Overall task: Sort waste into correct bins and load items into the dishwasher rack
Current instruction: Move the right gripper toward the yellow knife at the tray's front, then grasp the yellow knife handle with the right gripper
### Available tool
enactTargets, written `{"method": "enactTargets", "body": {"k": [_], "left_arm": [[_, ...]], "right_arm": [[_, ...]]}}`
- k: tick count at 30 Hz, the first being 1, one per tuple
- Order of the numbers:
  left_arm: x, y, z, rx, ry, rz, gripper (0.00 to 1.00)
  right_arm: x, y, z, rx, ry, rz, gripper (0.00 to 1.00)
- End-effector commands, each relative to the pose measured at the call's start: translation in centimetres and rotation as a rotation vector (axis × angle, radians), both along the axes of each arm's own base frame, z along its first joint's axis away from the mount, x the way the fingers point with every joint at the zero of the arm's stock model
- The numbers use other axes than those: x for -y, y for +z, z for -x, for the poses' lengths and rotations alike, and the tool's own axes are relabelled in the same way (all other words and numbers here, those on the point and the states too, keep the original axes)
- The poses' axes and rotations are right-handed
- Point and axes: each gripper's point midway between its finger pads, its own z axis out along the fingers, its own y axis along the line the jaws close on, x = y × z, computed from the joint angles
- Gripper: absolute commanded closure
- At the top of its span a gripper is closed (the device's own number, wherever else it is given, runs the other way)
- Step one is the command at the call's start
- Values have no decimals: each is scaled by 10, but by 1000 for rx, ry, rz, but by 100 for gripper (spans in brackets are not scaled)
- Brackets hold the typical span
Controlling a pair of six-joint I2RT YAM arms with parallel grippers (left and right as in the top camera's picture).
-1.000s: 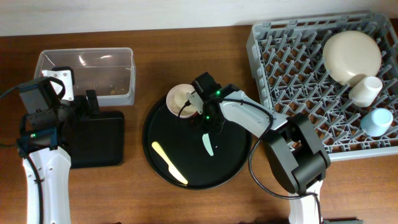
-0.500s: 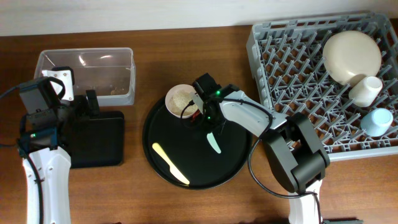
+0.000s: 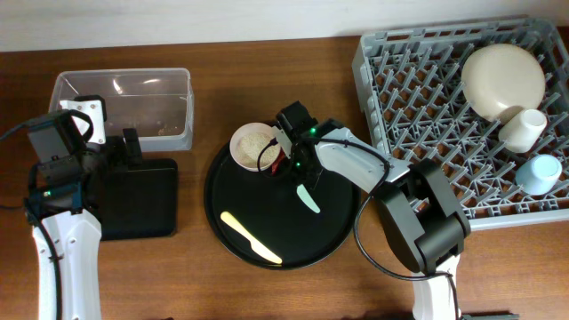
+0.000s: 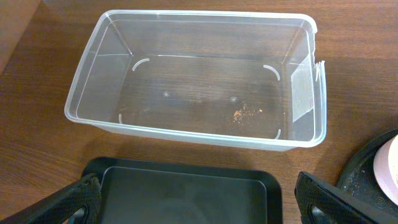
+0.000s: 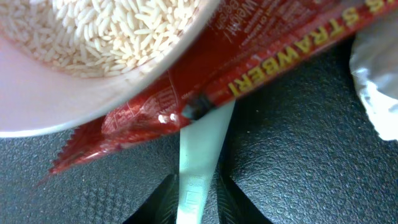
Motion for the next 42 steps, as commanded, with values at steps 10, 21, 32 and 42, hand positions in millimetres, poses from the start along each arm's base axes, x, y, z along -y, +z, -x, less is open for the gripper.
{"method": "enactTargets", "body": {"k": [10,21,32,42], "left_arm": [[-4,9,-3,22,18,-1,1],[-4,9,-3,22,18,-1,1],[-4,9,-3,22,18,-1,1],[-4,9,-3,22,18,-1,1]], "right_arm": [[0,-9,8,-56,0,20,87],[-1,26,8,-34,53,17,72],[-2,46,16,-58,77,16,55],[-76,43,127,-108,609,104,55]]}}
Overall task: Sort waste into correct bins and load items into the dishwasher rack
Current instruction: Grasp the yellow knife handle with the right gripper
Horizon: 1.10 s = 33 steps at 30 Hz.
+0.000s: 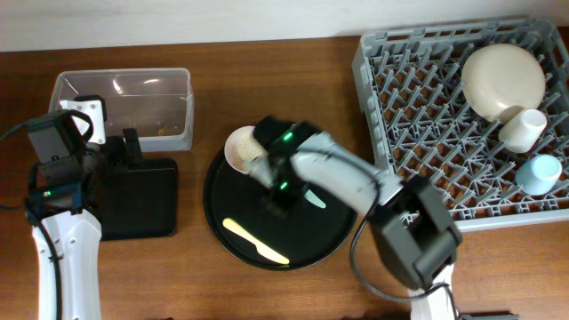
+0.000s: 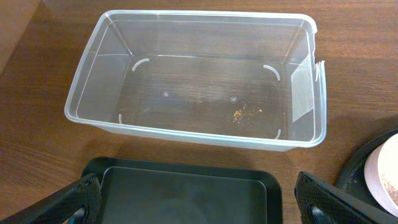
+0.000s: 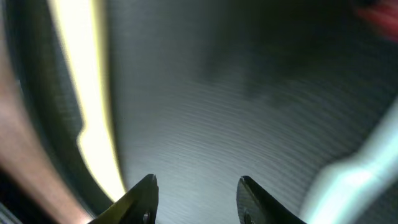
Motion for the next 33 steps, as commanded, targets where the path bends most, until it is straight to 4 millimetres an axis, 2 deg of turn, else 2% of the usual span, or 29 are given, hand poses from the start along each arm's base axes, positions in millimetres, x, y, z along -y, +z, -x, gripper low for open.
{"method": "enactTargets", "body": {"k": [1,5,7,15,19,23,28,33], "left_arm": [[-4,9,-3,22,18,-1,1],[-4,9,-3,22,18,-1,1],[-4,9,-3,22,18,-1,1],[-4,9,-3,22,18,-1,1],[-4,9,-3,22,18,-1,1],[-4,9,-3,22,18,-1,1],[-4,9,-3,22,18,-1,1],[-4,9,-3,22,18,-1,1]], "right_arm": [[-28,2,22,162,208,79,54],[-59,-5,38,259,311,80,52],[-64,-12,39,280,328,85,52],[-60,-27,29,295,316,123,52],[-60,-29,33,270,331,112,52],[-58,-36,43,227,393,90,43],[-57,-38,44,229,430,91,42],[-54,-56,40,235,464,121,43]]}}
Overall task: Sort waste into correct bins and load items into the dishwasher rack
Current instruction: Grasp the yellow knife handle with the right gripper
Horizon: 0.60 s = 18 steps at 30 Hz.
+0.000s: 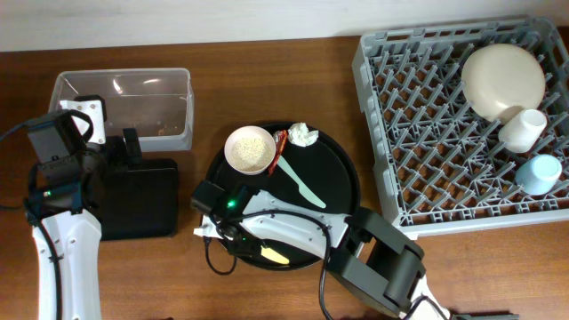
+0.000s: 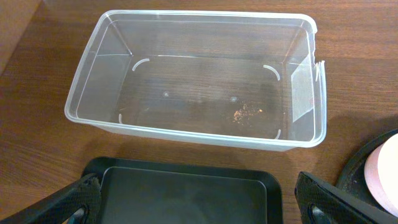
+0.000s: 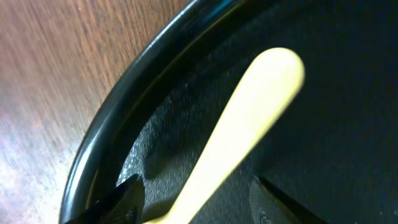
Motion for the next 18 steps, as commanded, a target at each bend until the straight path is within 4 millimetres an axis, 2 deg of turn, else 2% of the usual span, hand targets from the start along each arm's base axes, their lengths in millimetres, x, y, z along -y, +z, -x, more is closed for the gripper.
{"method": "enactTargets", "body": {"k": [1,3,5,7,9,15,18], "left_arm": [[-4,9,-3,22,18,-1,1],[-4,9,-3,22,18,-1,1],[-4,9,-3,22,18,-1,1],[-4,9,-3,22,18,-1,1],[-4,9,-3,22,18,-1,1],[-4,9,-3,22,18,-1,1],[-4,9,-3,22,18,-1,1]], "right_arm": [[9,-20,-1,-9,27,50,43],[10,-22,-4,8,28,59,53],[10,-22,-4,9,28,57,57],[10,-21,-5,10,25,60,67],[9,-19,-5,11,24,61,72],[3,-4,-13,16,-40,45,73],[5,1,-24,44,-117,44,74]]}}
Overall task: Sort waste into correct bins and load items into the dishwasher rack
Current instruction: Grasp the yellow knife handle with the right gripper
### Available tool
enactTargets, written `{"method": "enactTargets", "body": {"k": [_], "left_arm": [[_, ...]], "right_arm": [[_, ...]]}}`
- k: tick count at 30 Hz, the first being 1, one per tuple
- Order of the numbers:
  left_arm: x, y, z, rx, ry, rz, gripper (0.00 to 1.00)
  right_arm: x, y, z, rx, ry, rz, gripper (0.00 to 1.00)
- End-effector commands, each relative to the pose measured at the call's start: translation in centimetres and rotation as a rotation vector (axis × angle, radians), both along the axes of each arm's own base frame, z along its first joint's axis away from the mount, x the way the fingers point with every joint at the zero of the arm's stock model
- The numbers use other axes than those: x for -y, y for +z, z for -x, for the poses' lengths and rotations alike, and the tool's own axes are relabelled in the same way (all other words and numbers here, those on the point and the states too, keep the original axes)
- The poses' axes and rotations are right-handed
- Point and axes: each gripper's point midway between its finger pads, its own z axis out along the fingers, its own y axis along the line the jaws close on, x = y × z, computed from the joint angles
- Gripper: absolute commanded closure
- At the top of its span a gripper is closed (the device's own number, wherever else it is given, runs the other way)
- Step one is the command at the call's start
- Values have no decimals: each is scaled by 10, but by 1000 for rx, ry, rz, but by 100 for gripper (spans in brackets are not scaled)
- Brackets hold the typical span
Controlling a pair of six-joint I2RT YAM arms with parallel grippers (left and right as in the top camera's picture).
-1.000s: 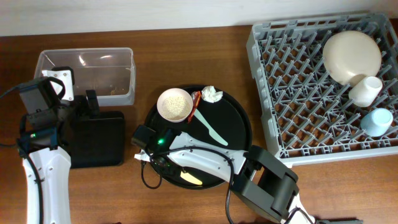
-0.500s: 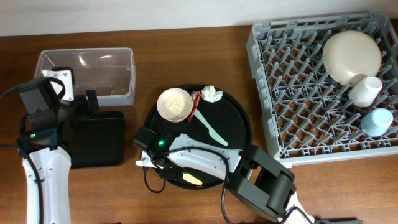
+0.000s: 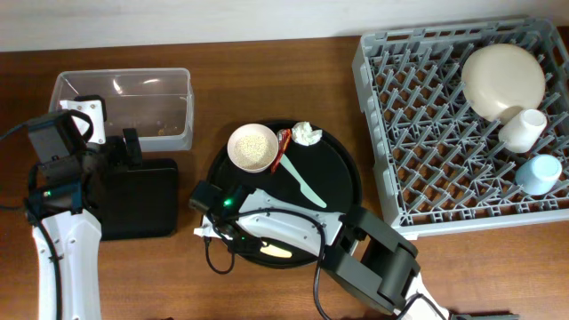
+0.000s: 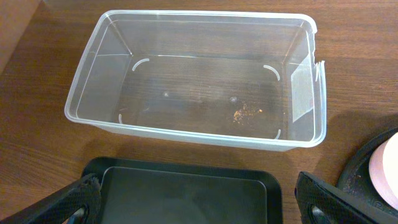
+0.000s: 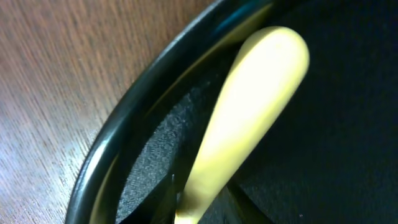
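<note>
A round black tray (image 3: 342, 191) holds a bowl of rice (image 3: 253, 147), a red wrapper (image 3: 283, 148), a crumpled white paper (image 3: 307, 134), a pale green knife (image 3: 307, 188) and a yellow knife (image 3: 274, 252). My right gripper (image 3: 231, 228) is at the tray's front left rim. In the right wrist view the right gripper (image 5: 202, 208) is shut on the yellow knife (image 5: 249, 112), close to its rounded end. My left gripper (image 4: 199, 205) stands open over the black bin (image 4: 186, 193), nothing between its fingers (image 4: 81, 199).
A clear plastic bin (image 3: 124, 107) with a few crumbs stands behind the black bin (image 3: 138, 200) at the left. The grey dishwasher rack (image 3: 427, 107) at the right holds a cream bowl (image 3: 502, 78), a white cup (image 3: 523, 127) and a pale blue cup (image 3: 540, 172).
My right gripper has shut on the yellow knife; its fingers stood wide apart on either side of the handle before. The left arm has not moved.
My right gripper was first by the rice bowl and red wrapper, fingers close beside the pale green knife. Then it was open over the tray's middle. Then it stood open round the yellow knife at the front left rim, and now grips it.
</note>
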Motion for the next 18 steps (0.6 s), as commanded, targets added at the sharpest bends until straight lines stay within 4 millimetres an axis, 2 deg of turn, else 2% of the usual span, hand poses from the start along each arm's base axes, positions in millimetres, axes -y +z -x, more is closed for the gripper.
{"method": "enactTargets", "body": {"k": [1,8,11,13,15,18], "left_arm": [[-4,9,-3,22,18,-1,0],[-4,9,-3,22,18,-1,1],[-4,9,-3,22,18,-1,1],[-4,9,-3,22,18,-1,1],[-4,9,-3,22,18,-1,1],[-4,9,-3,22,18,-1,1]], "right_arm": [[3,5,-26,64,-122,7,74],[7,23,-48,100,-219,-27,74],[12,24,-53,92,-236,-30,72],[10,23,-45,37,-238,-44,65],[1,22,-31,-55,-231,-92,62],[-1,21,-25,-82,-228,-103,58]]}}
